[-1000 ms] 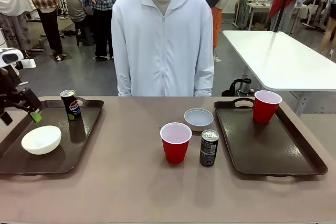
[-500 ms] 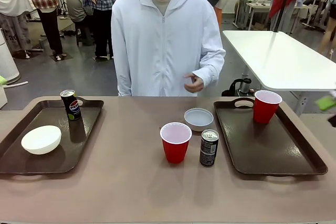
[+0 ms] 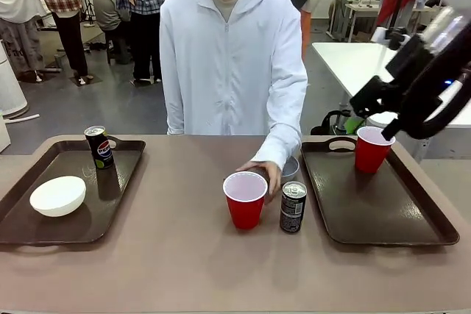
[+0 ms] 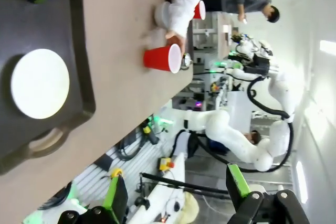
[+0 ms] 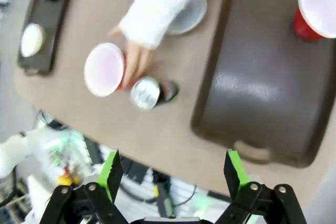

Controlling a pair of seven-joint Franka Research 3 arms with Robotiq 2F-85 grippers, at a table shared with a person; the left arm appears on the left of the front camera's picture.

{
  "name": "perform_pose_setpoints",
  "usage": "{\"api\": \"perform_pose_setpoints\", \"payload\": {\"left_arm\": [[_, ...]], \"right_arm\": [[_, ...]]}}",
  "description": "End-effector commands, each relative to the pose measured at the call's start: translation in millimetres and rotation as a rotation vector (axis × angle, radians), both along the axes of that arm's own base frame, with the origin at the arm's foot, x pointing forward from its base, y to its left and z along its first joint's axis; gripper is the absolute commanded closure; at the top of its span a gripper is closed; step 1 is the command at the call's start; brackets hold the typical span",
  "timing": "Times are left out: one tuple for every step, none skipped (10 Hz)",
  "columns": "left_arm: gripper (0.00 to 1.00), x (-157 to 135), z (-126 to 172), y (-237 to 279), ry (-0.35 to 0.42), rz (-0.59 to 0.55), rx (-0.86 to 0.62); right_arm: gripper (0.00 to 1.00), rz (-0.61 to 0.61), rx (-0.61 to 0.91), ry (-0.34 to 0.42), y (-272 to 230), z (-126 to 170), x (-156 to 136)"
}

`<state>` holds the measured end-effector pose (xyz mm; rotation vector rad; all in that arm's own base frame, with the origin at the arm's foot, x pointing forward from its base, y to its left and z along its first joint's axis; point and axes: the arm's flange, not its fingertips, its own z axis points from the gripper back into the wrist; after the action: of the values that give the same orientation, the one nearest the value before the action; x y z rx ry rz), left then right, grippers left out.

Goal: Prepare tableware on both trays.
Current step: Pick up a Picnic Bowl from the table and place it on a Handle tray.

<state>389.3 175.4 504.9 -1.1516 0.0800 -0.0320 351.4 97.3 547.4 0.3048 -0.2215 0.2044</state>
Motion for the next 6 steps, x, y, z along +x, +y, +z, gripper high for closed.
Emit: {"api": "perform_pose_setpoints", "payload": {"left_arm": [[0.0,18,-1,8,0.012,-0.001,-0.058],[0.0,17,-5,11,0.022,0.035,-0.035],[0.0,12,-1,11,-0.015,0.014,-0.011],[0.0,9,1,13,-0.024,-0.007,-0.001],[0.0,5,0,15,-0.019,-0.024,0.013],[0.0,3,0,17,-0.036,-0.006,0.023]], "right_arm": [[0.0,-0.062,-0.06,0.034,11,-7,33],[0.0,-0.036,0.03,0.047,11,-8,25],[0.0,-0.022,-0.044,-0.002,9,-6,17],[0.0,-0.022,-0.044,-0.002,9,-6,17],[0.0,-0.022,-0.044,-0.002,9,-6,17],[0.0,-0.012,-0.026,0.012,11,-9,26]]}}
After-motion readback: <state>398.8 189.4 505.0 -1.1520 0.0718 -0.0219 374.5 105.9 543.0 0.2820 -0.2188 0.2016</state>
